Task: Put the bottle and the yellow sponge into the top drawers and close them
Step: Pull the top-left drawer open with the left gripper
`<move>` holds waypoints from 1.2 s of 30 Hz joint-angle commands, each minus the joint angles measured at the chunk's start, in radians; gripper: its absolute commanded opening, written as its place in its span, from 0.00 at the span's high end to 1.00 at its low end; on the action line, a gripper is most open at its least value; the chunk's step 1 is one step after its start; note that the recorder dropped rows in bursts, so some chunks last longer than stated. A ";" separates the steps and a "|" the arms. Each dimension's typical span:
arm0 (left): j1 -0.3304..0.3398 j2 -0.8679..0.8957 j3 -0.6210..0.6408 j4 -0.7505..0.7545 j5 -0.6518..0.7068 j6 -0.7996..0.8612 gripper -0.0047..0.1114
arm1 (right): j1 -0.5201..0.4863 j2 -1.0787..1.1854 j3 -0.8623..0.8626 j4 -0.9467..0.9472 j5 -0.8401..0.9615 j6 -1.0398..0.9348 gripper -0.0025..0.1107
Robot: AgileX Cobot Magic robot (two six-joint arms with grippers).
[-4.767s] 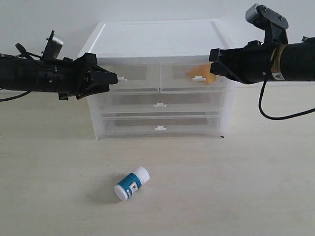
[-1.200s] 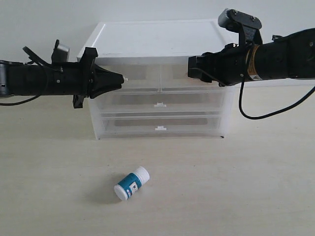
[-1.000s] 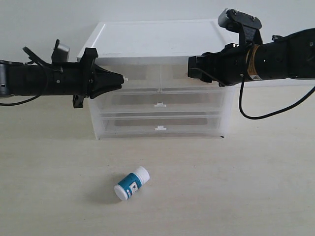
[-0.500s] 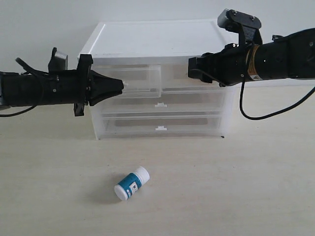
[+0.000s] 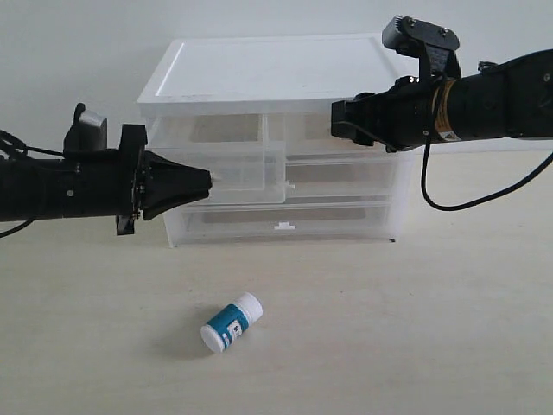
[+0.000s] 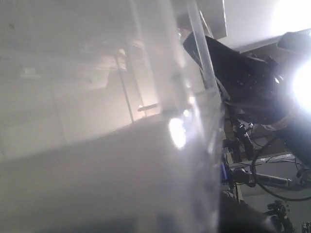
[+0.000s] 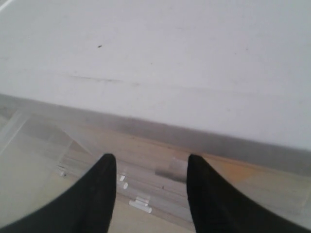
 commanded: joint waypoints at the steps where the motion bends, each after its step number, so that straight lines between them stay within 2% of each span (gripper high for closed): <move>1: -0.007 -0.050 0.070 0.001 0.106 0.063 0.93 | -0.006 -0.004 -0.002 0.002 0.026 -0.011 0.60; 16: -0.007 -0.060 0.173 0.001 0.108 0.112 0.93 | -0.006 -0.004 -0.002 0.000 0.004 -0.013 0.60; 30: -0.005 -0.060 0.145 0.001 0.108 0.133 0.92 | -0.006 -0.006 -0.002 0.000 -0.070 -0.011 0.60; 33: -0.005 -0.060 0.145 0.001 0.108 0.153 0.80 | -0.006 -0.006 -0.002 -0.026 -0.068 -0.007 0.60; 36: -0.005 -0.060 0.145 0.001 0.108 0.153 0.60 | -0.006 -0.006 -0.002 -0.053 -0.068 0.024 0.60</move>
